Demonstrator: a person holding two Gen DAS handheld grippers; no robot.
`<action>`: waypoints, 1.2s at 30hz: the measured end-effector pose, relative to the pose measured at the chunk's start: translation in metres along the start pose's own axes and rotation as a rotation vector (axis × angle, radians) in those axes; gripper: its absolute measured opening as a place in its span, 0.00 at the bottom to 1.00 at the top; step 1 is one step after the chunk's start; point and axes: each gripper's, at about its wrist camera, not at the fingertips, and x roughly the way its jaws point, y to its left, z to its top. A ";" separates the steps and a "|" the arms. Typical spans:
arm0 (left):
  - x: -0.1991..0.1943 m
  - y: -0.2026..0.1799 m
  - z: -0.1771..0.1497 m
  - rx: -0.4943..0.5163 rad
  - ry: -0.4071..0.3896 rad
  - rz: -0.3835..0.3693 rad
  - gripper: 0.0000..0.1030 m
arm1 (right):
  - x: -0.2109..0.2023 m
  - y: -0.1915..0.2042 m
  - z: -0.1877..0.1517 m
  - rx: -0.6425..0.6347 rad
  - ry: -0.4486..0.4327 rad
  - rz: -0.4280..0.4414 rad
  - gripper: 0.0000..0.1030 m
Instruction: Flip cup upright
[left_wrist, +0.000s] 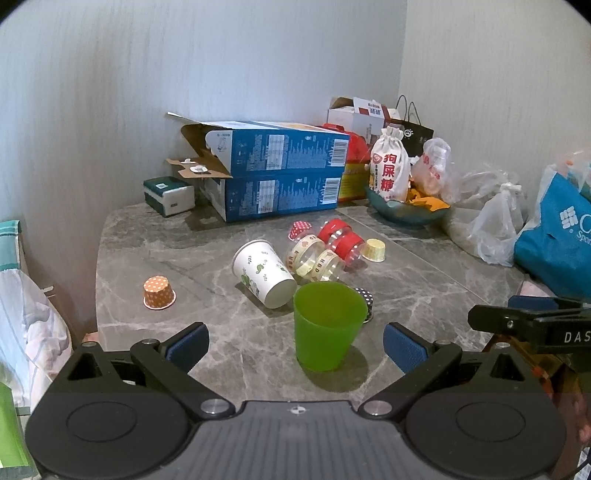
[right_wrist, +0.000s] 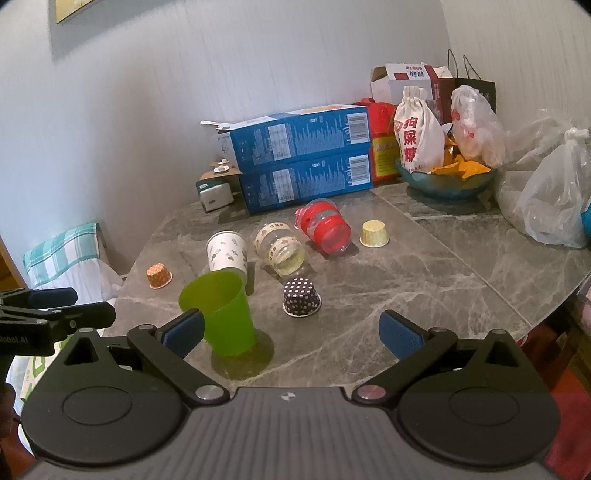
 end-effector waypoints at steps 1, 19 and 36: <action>0.000 0.000 0.000 0.000 0.000 0.000 0.99 | 0.000 0.000 0.000 0.001 0.001 0.001 0.99; 0.002 -0.001 0.000 0.008 -0.007 0.004 0.99 | 0.003 -0.002 0.000 0.015 0.013 0.011 0.99; 0.008 -0.002 -0.004 -0.007 0.016 -0.006 0.99 | 0.005 -0.002 -0.002 0.024 0.021 0.018 0.99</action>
